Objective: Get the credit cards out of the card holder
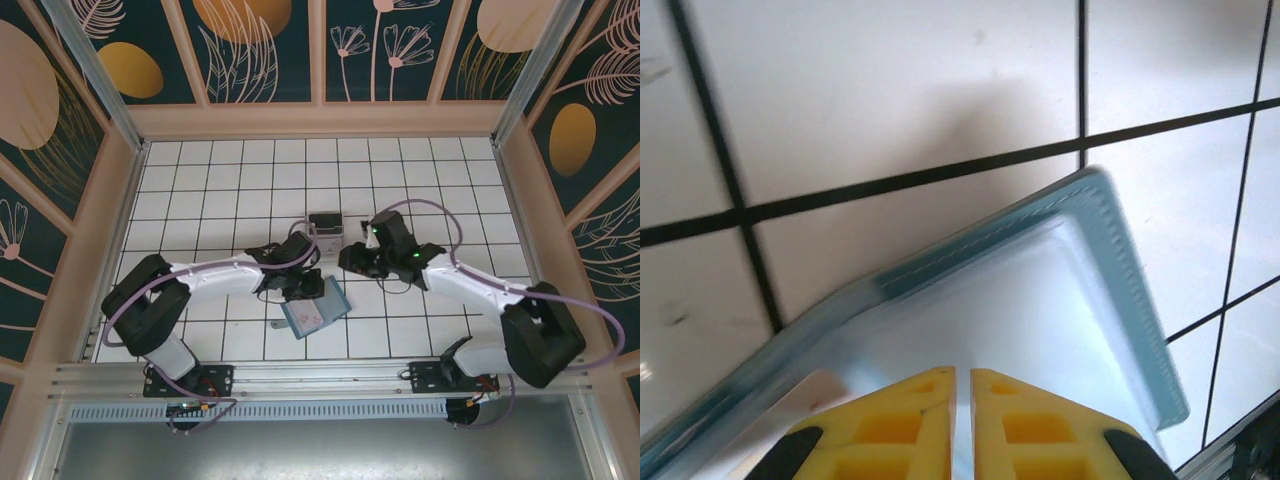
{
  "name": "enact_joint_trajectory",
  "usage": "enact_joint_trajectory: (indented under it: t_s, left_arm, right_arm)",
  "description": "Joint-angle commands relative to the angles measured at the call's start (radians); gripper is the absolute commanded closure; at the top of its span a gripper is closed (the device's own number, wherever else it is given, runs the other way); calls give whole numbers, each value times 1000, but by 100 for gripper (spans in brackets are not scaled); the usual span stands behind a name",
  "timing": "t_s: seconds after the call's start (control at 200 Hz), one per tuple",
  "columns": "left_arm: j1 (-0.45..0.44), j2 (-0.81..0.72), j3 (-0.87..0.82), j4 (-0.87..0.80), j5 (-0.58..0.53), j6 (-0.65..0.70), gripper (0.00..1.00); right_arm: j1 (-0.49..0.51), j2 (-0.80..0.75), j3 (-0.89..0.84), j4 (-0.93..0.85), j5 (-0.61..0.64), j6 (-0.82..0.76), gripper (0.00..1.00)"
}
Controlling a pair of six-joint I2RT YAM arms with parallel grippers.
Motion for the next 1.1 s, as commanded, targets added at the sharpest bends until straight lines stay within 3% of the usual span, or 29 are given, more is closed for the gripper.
enact_joint_trajectory:
  t_s: [0.0, 0.16, 0.355, 0.701, 1.096]
  left_arm:
    - [-31, 61, 67, 11, 27, 20, 86]
    - [-54, 121, 85, 9, 33, 26, 85]
    - [-53, -26, 72, -36, -94, 0, 85]
    - [-49, -235, -125, -74, -158, -126, 86]
    - [-45, -315, -310, -33, -139, -227, 88]
  right_arm:
    - [-19, -46, 24, -147, 119, -25, 66]
    - [-17, -58, 45, -150, 91, -30, 66]
    - [25, -23, 88, -143, 14, -54, 66]
    - [173, 224, 248, -168, -166, -174, 71]
    - [223, 437, 283, -143, -282, -238, 77]
